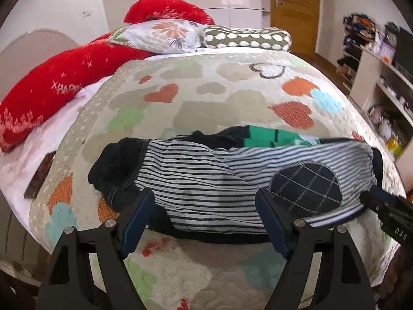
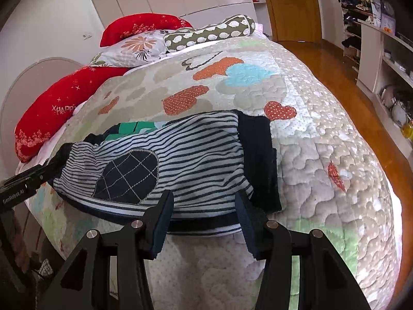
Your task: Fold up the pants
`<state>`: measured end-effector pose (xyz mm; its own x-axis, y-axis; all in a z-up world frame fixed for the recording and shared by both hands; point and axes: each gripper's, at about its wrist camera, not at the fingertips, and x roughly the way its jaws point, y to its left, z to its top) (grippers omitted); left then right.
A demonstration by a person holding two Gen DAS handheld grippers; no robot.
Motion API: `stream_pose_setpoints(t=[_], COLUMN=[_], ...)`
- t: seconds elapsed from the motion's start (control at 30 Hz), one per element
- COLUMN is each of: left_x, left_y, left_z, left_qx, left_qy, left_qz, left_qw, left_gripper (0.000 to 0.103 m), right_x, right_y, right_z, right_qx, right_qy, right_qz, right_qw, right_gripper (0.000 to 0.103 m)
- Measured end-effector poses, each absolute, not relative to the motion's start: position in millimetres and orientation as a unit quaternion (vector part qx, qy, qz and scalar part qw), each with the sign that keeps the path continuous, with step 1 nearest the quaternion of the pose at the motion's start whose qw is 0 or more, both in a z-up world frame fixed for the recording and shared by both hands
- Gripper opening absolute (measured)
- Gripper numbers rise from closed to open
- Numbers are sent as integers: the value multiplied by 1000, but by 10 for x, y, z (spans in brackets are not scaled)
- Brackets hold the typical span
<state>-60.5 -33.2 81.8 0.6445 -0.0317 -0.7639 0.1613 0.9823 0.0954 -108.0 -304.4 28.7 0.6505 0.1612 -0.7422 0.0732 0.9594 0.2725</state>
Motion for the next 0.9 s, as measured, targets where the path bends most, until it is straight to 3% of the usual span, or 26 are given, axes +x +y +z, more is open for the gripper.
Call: stream_pose_setpoints(t=[0.4,0.63,0.9], left_x=[-635,-575,-96], left_y=[-534,-676,-1071], left_z=[824,804,925], left_qx=[112,119,48], left_qy=[424,438,484], left_qz=[-54,-79,-213], left_qw=[897,887,847], left_gripper=[79,79,79], right_x=[-1297,-1396,-1399], right_y=[-3278,-3562,-3609], right_z=[400,408,410], right_qx=[171,222,246], right_qy=[384,364,346], right_qz=[16,4,15], right_qw=[907,904,905], right_gripper=[53,59,72])
